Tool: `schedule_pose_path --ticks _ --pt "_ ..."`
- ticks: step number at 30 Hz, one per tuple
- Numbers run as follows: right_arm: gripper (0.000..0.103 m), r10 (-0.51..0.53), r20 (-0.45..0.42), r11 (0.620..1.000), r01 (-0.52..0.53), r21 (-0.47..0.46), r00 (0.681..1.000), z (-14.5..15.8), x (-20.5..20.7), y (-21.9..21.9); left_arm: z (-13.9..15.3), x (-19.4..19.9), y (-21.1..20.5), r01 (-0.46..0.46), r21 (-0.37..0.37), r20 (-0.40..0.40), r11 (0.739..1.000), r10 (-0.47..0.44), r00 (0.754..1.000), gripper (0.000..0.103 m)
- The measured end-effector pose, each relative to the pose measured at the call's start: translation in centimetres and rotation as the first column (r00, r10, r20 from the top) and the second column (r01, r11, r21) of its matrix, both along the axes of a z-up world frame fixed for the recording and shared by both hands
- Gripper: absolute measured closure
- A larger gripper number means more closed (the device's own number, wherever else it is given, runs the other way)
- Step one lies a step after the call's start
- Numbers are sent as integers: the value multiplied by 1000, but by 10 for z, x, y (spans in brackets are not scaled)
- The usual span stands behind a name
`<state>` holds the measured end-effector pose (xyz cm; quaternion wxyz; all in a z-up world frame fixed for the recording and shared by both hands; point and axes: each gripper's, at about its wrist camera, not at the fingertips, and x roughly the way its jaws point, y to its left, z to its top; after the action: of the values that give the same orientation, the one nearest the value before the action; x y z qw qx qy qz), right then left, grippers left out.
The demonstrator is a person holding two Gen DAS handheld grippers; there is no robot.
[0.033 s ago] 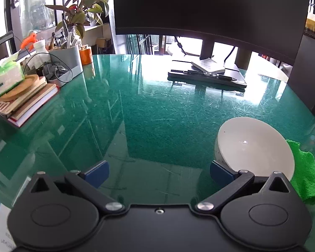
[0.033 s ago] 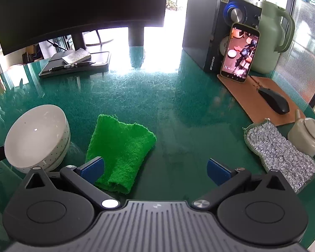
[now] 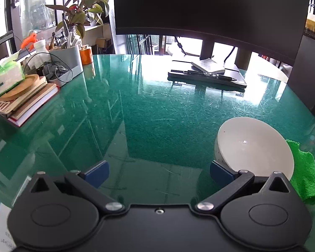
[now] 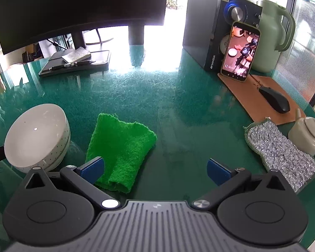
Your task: Clean bowl
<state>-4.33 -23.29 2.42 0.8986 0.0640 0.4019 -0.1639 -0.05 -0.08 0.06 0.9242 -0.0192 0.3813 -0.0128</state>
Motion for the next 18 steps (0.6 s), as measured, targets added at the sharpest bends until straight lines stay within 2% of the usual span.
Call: schedule_pose_path --ticks 5,11,18 --pt "0 3 0 1000 -3 -29 1000 -3 -3 -2 2 -2 -3 20 32 14 999 -21 1000 0" --pt "0 3 0 1000 -3 -15 1000 2 -3 -3 1 -6 -13 19 79 11 997 -20 1000 0" --pt "0 46 -2 999 -46 6 999 6 -2 -2 6 -13 -12 -8 97 13 995 6 1000 0"
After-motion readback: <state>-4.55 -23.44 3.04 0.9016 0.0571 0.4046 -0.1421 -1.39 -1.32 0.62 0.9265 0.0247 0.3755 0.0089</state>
